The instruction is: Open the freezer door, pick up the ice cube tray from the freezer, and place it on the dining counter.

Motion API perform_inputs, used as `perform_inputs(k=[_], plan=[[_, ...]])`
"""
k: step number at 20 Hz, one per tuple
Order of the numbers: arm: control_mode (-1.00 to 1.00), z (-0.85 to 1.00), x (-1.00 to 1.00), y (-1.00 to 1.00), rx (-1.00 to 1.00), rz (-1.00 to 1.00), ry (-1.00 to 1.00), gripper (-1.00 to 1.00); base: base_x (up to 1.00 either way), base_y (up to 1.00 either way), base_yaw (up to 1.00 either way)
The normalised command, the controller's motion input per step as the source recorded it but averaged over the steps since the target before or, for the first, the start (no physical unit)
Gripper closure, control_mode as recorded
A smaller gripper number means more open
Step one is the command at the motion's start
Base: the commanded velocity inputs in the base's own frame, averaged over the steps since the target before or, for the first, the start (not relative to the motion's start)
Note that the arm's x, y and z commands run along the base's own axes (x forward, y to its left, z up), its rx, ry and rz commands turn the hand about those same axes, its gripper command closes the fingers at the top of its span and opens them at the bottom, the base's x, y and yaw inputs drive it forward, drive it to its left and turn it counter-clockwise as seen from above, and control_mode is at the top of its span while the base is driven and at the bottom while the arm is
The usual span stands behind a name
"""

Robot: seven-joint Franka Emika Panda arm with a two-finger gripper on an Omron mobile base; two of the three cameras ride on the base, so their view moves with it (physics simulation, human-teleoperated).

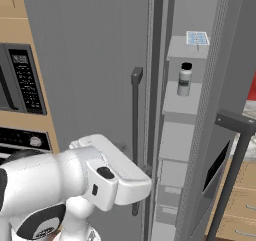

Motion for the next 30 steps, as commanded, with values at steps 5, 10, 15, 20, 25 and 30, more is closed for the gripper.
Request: perform_inputs(k=[5, 10, 15, 20, 25, 30], plan=[[-1.0, 0.16, 0.37, 0.23, 0.0, -0.25, -0.05, -1.0, 0.0, 0.0, 0.0], [-1.0, 0.03, 0.44, 0.15, 0.03, -0.14, -0.15, -1.0, 0.0, 0.0, 0.0], [-1.0, 0.0, 0.48, -0.01, 0.09, -0.04, -0.22, -1.0, 0.0, 0.0, 0.0], [-1.0, -0.05, 0.53, -0.19, 0.09, -0.07, -0.1, -1.0, 0.0, 0.0, 0.0], [-1.0, -0.03, 0.41, -0.39, 0.04, -0.05, -0.02, -1.0, 0.0, 0.0, 0.0], [-1.0, -0.09, 0.2, -0.56, 0.0, 0.0, -0.05, -1.0, 0.0, 0.0, 0.0]])
